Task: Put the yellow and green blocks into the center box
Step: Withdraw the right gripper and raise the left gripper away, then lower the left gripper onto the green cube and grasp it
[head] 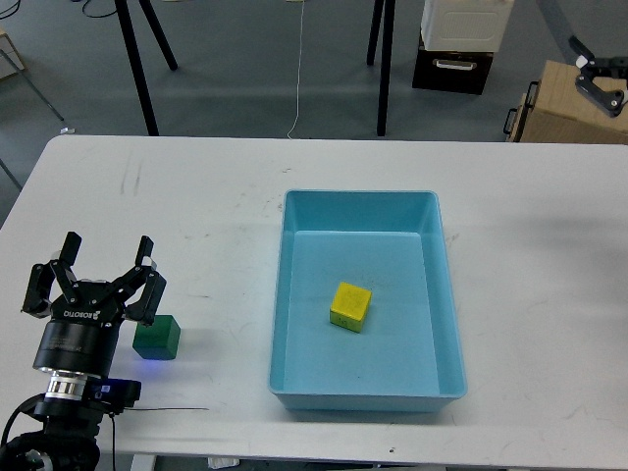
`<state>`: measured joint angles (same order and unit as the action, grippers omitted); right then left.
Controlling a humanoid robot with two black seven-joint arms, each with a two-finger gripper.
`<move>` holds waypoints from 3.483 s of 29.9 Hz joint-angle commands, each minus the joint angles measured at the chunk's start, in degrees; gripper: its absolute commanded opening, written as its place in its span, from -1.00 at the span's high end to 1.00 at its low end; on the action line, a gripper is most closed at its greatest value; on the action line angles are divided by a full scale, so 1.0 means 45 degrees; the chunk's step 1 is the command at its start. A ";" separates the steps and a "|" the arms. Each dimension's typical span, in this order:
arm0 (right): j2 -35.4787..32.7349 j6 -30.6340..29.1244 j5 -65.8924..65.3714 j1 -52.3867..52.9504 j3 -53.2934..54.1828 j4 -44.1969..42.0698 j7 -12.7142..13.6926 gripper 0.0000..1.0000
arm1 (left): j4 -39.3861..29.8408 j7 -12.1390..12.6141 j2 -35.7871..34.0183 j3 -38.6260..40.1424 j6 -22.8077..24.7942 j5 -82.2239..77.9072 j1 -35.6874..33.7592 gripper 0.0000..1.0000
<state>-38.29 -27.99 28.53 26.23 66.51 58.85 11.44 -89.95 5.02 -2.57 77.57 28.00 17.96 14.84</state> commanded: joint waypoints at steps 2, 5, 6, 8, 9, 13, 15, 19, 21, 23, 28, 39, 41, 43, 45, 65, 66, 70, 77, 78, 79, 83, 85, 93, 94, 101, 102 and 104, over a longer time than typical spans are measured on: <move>0.1219 -0.0003 0.0047 -0.4784 0.3105 0.2561 -0.0141 -1.00 | -0.0051 -0.0002 0.0005 0.0008 0.0000 -0.0006 0.0062 -1.00; 0.2273 -0.0003 0.0066 -0.7519 0.4746 0.4065 -0.0141 -1.00 | -0.0051 -0.0021 -0.0015 0.0124 0.0000 -0.0006 0.0101 -1.00; 0.2683 -0.0003 0.0066 -0.8223 0.5118 0.4457 -0.0141 -1.00 | -0.0051 -0.0002 -0.0015 0.0164 0.0000 -0.0006 0.0121 -1.00; 0.3485 -0.0003 0.0066 -0.9436 0.5550 0.5160 -0.0141 -1.00 | -0.0070 -0.0021 -0.0034 0.0223 0.0000 -0.0006 0.0121 -1.00; 0.3817 -0.0003 0.0066 -0.9983 0.5668 0.5492 -0.0141 -1.00 | -0.0070 -0.0021 -0.0034 0.0242 0.0000 -0.0006 0.0121 -1.00; 0.4932 -0.0003 0.0008 -1.1062 0.5728 0.6004 -0.0141 -1.00 | -0.0070 -0.0158 0.0004 0.0379 0.0000 0.0032 0.0121 -1.00; 0.5051 -0.0003 0.0008 -1.1121 0.5805 0.5926 -0.0141 -1.00 | -0.0070 -0.0197 0.0005 0.0399 0.0000 0.0072 0.0101 -1.00; 0.4993 -0.0003 -0.0012 -1.1199 0.5845 0.5827 -0.0141 -1.00 | -0.0051 -0.0158 -0.0073 0.0438 0.0000 0.0014 0.0160 -1.00; 0.4876 -0.0003 -0.0031 -1.1355 0.5864 0.5886 -0.0141 -1.00 | 0.0027 -0.0197 -0.0151 0.0515 0.0000 -0.0084 0.0160 -1.00; 0.4681 -0.0003 -0.0031 -1.1511 0.5942 0.5945 -0.0141 -1.00 | 0.0027 -0.0217 -0.0190 0.1078 0.0000 -0.0240 0.0160 -1.00; 0.3724 -0.0003 -0.0031 -1.1687 0.6137 0.6003 -0.0141 -1.00 | 0.1157 -0.0235 -0.1379 0.2137 0.0000 -0.0456 -0.1300 -1.00; 0.3859 -0.0003 -0.0012 -1.1668 0.6333 0.6003 -0.0141 -1.00 | 0.0575 -0.0314 -0.5653 0.1964 0.0000 -0.1565 -0.4331 -1.00; 0.3859 -0.0003 -0.0012 -1.1668 0.6333 0.6023 -0.0141 -1.00 | 0.0322 -0.0334 -0.7040 0.1028 0.0000 -0.2599 -0.4818 -1.00; 0.3859 -0.0003 -0.0012 -1.1649 0.6333 0.6101 -0.0141 -1.00 | 0.0126 -0.0276 -0.8330 -0.0045 0.0000 -0.3188 -0.5442 -1.00; 0.3859 -0.0003 -0.0012 -1.1649 0.6333 0.6198 -0.0141 -1.00 | 0.0067 -0.0100 -0.9366 -0.1139 0.0000 -0.3404 -0.6359 -1.00; 0.4289 -0.0003 -0.0070 -1.2039 0.6235 0.6355 -0.0141 -1.00 | 0.0339 -0.0002 -0.9980 -2.1034 0.0000 -0.7799 -2.3677 -1.00; 0.4328 -0.0003 -0.0070 -1.2039 0.6216 0.6355 -0.0141 -1.00 | 0.0321 -0.0002 -0.9512 -2.2168 0.0000 -0.7838 -2.4558 -1.00; 0.4445 -0.0003 -0.0070 -1.2059 0.6177 0.6335 -0.0141 -1.00 | 0.0320 -0.0002 -0.7811 -2.5455 0.0000 -0.8908 -2.6108 -1.00; 0.4465 -0.0003 -0.0070 -1.2234 0.6294 0.6238 -0.0141 -1.00 | -0.0050 -0.0002 -0.7573 -2.7568 0.0000 -1.2268 -2.6032 -1.00; 0.4465 -0.0003 -0.0070 -1.2234 0.6294 0.6218 -0.0141 -1.00 | -0.0070 -0.0021 -0.7632 -2.7725 0.0000 -1.2717 -2.6031 -1.00; 0.4484 -0.0003 -0.0070 -1.2234 0.6275 0.6199 -0.0141 -1.00 | -0.0090 -0.0021 -0.7709 -2.7823 0.0000 -1.3108 -2.5993 -1.00; 0.4504 -0.0003 -0.0129 -1.2196 0.6158 0.6179 -0.0141 -1.00 | -0.0070 -0.0021 -0.7964 -2.7844 0.0000 -1.3522 -2.5447 -1.00; 0.4504 -0.0003 -0.0148 -1.2157 0.6119 0.6179 -0.0141 -1.00 | 0.0007 -0.0021 -0.8061 -2.7824 0.0000 -1.3541 -2.4979 -1.00; 0.4504 -0.0003 -0.0168 -1.2156 0.6079 0.6179 -0.0141 -1.00 | 0.0944 -0.0021 -0.8003 -2.7707 0.0000 -1.3775 -2.3766 -1.00; 0.4504 -0.0003 -0.0168 -1.2176 0.6099 0.6199 -0.0141 -1.00 | 0.1023 -0.0021 -0.7965 -2.7707 0.0000 -1.3873 -2.3746 -1.00; 0.4504 -0.0003 -0.0168 -1.2234 0.6118 0.6179 -0.0141 -1.00 | 0.1472 -0.0041 -0.7925 -2.7532 0.0000 -1.4401 -2.3298 -1.00; 0.4504 -0.0003 -0.0168 -1.2234 0.6118 0.6179 -0.0141 -1.00 | 0.1492 -0.0041 -0.7925 -2.7492 0.0000 -1.4401 -2.3200 -1.00; 0.4504 -0.0003 -0.0168 -1.2254 0.6118 0.6179 -0.0141 -1.00 | 0.1667 -0.0041 -0.7906 -2.7356 0.0000 -1.4401 -2.3063 -1.00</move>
<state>-18.02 -28.00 27.77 -28.82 94.03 86.69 10.81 -83.35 4.84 -38.26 -46.34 27.99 -46.78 -89.88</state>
